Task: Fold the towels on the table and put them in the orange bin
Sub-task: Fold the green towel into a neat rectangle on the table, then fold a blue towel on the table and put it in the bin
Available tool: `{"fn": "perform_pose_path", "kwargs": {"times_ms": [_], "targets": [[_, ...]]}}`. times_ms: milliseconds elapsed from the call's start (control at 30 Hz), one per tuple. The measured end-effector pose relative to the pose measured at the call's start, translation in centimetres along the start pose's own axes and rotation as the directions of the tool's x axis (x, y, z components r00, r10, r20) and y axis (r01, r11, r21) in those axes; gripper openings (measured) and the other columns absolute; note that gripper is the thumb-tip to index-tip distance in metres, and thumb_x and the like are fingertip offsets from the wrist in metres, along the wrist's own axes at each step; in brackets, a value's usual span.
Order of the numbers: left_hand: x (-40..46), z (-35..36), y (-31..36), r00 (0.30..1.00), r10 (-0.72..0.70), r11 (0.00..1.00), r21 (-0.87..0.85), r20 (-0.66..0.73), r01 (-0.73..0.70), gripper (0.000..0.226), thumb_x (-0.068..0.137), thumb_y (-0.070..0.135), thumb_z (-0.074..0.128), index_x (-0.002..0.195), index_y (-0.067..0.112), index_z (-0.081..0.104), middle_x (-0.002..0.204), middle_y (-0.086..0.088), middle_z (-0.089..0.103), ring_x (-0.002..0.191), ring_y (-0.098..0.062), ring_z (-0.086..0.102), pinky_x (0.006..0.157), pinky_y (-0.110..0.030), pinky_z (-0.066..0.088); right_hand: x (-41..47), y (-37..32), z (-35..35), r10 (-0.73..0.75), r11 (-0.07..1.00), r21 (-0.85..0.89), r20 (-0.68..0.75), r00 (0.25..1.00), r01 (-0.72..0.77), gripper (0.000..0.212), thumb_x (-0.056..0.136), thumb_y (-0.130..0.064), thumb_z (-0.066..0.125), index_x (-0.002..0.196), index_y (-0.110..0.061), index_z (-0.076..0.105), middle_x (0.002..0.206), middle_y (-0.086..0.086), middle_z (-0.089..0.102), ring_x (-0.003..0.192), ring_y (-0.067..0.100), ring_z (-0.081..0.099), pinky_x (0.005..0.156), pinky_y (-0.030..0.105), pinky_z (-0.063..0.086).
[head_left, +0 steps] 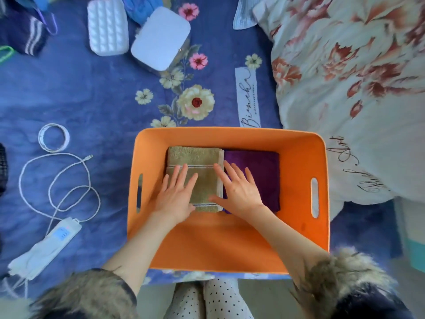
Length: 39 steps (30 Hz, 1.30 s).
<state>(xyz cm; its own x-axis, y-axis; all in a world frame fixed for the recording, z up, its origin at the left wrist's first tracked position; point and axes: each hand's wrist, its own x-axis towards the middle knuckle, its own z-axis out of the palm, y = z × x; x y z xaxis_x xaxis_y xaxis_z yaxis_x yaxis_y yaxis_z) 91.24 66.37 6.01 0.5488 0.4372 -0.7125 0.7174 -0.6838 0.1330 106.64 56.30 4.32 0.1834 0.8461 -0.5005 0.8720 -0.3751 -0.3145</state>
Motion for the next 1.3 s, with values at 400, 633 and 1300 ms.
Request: {"fn": "perform_pose_path", "kwargs": {"times_ms": [400,633,1300], "targets": [[-11.5,-6.7,7.6,0.902,0.224,0.901,-0.273,-0.369,-0.336,0.062,0.093,0.037,0.05,0.146,0.018,0.025,0.157,-0.006,0.014,0.145,-0.023,0.006,0.116,-0.04,0.013,-17.7,-3.2,-8.8,0.54,0.841,0.265,-0.354,0.763,-0.472,0.066,0.087,-0.048,0.051,0.144,-0.023,0.029,0.148,0.003,0.036,0.132,0.025,0.038,0.106,0.041,0.027],[-16.8,-7.5,13.1,0.709,0.64,0.748,0.027,-0.297,-0.663,0.061,0.095,0.041,0.045,0.147,0.019,0.023,0.157,-0.004,0.016,0.146,-0.022,0.004,0.116,-0.039,0.008,-31.1,-6.0,-8.2,0.809,0.577,0.42,-0.409,0.422,-0.7,0.065,0.092,-0.051,0.043,0.148,-0.025,0.021,0.151,0.001,0.029,0.137,0.019,0.031,0.109,0.036,0.024],[-51.4,11.8,21.8,-0.38,0.839,-0.474,0.181,0.389,-0.862,0.054,0.096,0.045,0.039,0.145,0.024,0.027,0.154,0.003,0.023,0.145,-0.018,0.005,0.118,-0.037,0.013,-63.2,-41.4,14.9,0.724,-0.492,0.796,0.149,-0.673,-0.353,0.062,0.095,-0.047,0.039,0.149,-0.025,0.017,0.152,-0.004,0.026,0.137,0.014,0.028,0.11,0.033,0.026]]}}
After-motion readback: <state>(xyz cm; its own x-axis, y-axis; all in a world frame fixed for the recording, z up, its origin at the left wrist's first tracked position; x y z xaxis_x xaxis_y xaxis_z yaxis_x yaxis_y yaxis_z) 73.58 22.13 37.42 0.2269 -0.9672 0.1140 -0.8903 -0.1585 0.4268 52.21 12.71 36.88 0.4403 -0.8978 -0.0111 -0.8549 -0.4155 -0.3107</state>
